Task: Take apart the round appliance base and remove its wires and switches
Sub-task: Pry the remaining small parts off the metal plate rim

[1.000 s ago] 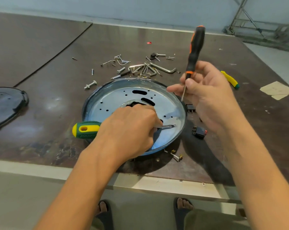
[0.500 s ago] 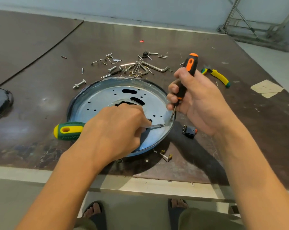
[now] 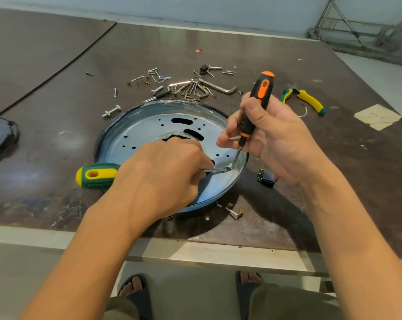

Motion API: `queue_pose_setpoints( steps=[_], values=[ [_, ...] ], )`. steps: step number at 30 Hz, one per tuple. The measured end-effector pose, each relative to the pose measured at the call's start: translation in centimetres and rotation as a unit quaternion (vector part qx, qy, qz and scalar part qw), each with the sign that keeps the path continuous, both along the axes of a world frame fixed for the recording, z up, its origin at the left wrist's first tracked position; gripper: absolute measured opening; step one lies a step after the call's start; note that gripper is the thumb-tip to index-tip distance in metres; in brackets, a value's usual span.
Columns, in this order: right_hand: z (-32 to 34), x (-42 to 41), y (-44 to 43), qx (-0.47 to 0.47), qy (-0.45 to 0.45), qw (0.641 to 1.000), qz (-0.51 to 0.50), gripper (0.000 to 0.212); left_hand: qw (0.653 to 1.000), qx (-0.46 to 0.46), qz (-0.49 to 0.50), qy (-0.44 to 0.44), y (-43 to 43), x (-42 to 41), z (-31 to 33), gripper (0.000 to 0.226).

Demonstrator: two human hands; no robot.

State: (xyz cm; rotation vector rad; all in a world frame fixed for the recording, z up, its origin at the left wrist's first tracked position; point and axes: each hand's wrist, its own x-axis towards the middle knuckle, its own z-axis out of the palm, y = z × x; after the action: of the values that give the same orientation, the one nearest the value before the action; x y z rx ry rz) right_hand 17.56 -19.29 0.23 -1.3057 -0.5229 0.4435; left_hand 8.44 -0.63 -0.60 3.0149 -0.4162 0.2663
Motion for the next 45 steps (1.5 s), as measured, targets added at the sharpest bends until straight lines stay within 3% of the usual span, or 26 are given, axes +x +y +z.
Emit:
queue_pose_setpoints(
  steps=[2, 6, 11, 16, 19, 22, 26, 30, 34, 41, 45],
  values=[
    [0.1, 0.1, -0.2, -0.026, -0.034, 0.999, -0.009, 0.015, 1.000, 0.001, -0.003, -0.004, 0.0, 0.0, 0.0, 0.022],
    [0.6, -0.2, -0.8, -0.107, -0.185, 0.975, -0.061, 0.012, 1.000, -0.007, -0.003, -0.008, 0.0, 0.0, 0.0, 0.022],
    [1.7, -0.3, -2.1, -0.110, -0.279, 0.950, -0.085, 0.064, 1.000, -0.003, 0.002, -0.003, 0.1, 0.0, -0.1, 0.021],
    [2.2, -0.9, -2.0, -0.132, -0.310, 0.934, -0.119, 0.040, 1.000, -0.002, 0.004, -0.007, 0.0, 0.0, -0.1, 0.020],
    [2.2, -1.0, -1.7, -0.184, -0.364, 0.893, -0.188, 0.031, 1.000, -0.004, 0.004, 0.003, 0.0, 0.1, 0.0, 0.020],
    [2.3, -1.3, -1.5, -0.166, -0.364, 0.887, -0.232, 0.029, 1.000, -0.014, 0.003, 0.012, 0.0, 0.0, -0.1, 0.020],
    [2.6, -1.4, -1.4, -0.102, -0.312, 0.924, -0.196, 0.035, 0.999, -0.029, 0.007, 0.015, 0.0, -0.2, -0.2, 0.022],
    [2.7, -1.2, -1.6, -0.096, -0.287, 0.937, -0.176, 0.032, 1.000, -0.028, 0.009, 0.012, 0.1, -0.2, -0.2, 0.021],
    [2.5, -1.6, -1.1, -0.115, -0.326, 0.911, -0.226, 0.023, 1.000, -0.015, 0.005, 0.002, 0.0, -0.2, -0.1, 0.020],
    [2.0, -1.9, -0.9, -0.051, -0.320, 0.928, -0.182, 0.033, 1.000, -0.014, 0.009, 0.007, 0.0, -0.3, -0.1, 0.021],
    [2.1, -1.9, -0.5, -0.062, -0.343, 0.906, -0.239, 0.024, 1.000, -0.006, 0.002, 0.005, 0.0, -0.2, 0.0, 0.021]
  ],
)
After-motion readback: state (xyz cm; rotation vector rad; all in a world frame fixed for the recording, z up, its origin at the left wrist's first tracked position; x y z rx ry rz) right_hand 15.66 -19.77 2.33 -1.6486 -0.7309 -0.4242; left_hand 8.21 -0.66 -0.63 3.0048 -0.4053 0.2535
